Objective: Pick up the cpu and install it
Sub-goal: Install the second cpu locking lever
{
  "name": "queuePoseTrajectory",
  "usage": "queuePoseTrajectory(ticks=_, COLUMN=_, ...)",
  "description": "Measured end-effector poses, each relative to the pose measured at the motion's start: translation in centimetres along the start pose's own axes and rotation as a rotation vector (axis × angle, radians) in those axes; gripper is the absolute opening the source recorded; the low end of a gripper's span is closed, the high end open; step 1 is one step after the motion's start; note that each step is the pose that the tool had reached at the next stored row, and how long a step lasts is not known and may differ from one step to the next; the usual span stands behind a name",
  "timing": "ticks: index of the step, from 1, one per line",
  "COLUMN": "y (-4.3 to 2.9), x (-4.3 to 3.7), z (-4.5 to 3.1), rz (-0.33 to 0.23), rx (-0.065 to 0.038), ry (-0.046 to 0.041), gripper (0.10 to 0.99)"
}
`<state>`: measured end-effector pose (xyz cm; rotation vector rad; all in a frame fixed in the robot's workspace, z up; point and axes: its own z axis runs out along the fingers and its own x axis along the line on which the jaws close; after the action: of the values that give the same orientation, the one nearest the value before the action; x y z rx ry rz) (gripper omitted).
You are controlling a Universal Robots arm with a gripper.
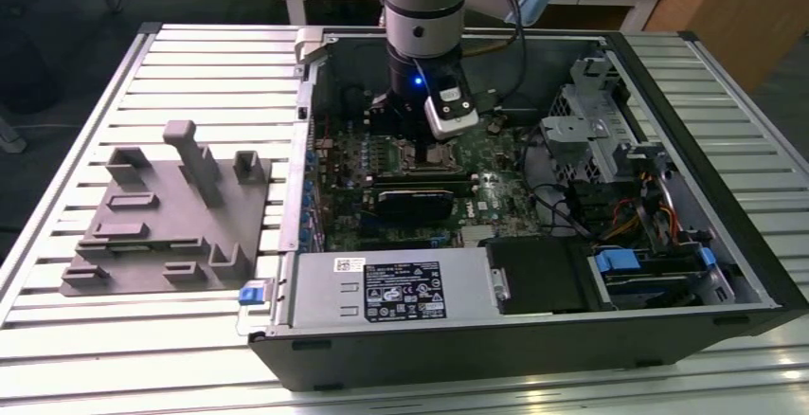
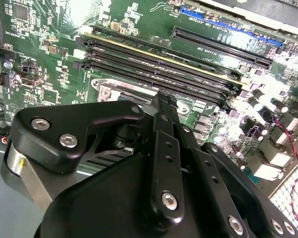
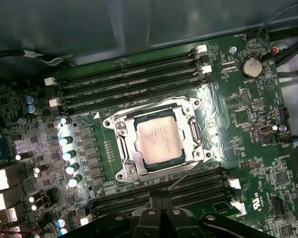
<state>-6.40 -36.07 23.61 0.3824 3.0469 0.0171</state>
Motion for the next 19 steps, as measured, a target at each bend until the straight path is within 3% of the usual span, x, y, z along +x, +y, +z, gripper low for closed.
queuePoseTrajectory(ticks=7, y=-0.31, x=0.41, z=0.47, rz=0.0, rx=-0.002, ry=0.0005, gripper=0.106)
queuePoseTrajectory(ticks=17, y=-1.35, x=0.63, z=1.23, rz=0.001, rx=-0.008, ry=0.002, gripper=0.106)
queuePoseTrajectory(ticks=19, y=-1.57, x=0.69, z=1.3, rz=0.001, rx=-0.015, ry=0.0038, gripper=0.106)
